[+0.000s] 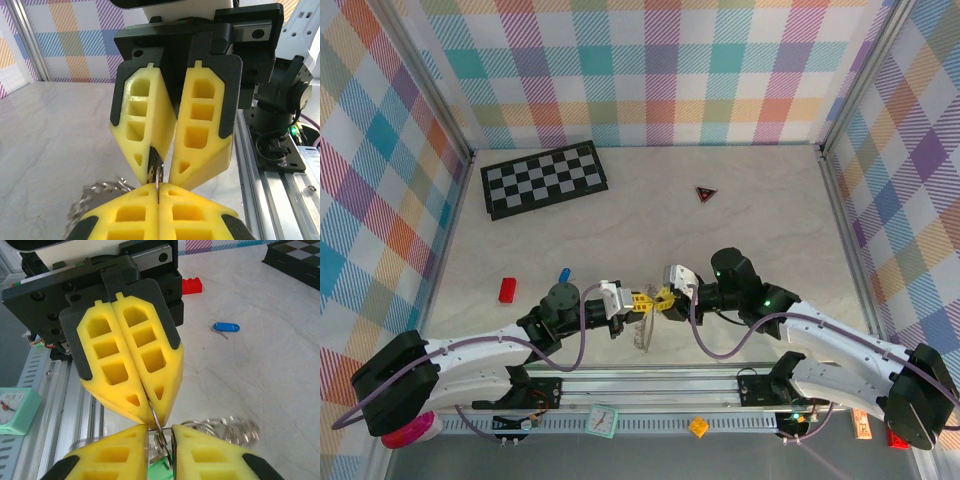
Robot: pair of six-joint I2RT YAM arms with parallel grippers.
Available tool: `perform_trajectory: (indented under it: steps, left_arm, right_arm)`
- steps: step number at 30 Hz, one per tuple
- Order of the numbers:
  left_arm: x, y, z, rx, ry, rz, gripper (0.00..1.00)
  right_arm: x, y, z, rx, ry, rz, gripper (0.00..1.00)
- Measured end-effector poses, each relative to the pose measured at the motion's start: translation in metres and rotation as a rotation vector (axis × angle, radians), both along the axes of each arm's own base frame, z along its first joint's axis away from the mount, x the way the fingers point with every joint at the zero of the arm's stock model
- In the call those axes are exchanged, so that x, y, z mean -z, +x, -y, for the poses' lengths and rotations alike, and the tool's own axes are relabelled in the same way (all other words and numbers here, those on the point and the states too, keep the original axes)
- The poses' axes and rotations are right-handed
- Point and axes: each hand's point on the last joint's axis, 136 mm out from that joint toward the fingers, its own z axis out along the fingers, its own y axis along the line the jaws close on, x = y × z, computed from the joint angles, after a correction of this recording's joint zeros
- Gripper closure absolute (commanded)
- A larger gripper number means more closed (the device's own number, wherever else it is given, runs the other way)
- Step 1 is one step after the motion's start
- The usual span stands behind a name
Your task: Put the keys on the keyring
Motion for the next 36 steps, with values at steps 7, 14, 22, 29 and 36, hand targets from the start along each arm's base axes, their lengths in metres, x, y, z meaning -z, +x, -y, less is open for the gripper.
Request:
perform_trajectory:
  steps: [7,14,22,29,36]
  left_arm:
    - [-0.001,0.002,-0.001,-0.01,-0.004,-0.003,0.87]
    - [-0.008,0.015,-0.003,-0.07,0.102,0.039,0.8]
    - [-0.011,0.028,-0.006,-0.085,0.258,0.089,0.87]
    - [-0.005,0.027,-0.003,-0.036,0.309,0.078,0.95]
    - [-0.003,0.026,-0.001,-0.01,0.322,0.062,1.0]
  right_arm:
    - [0.0,0.001,0.0,-0.005,0.0,0.015,1.0]
    - [-0.006,0.009,0.001,0.003,-0.06,0.073,1.0]
    - [-0.011,0.022,-0.003,-0.016,-0.15,0.123,1.0]
    - [-0.009,0.023,-0.001,-0.044,-0.201,0.149,1.0]
    - [-0.008,0.022,0.0,-0.048,-0.213,0.146,0.83]
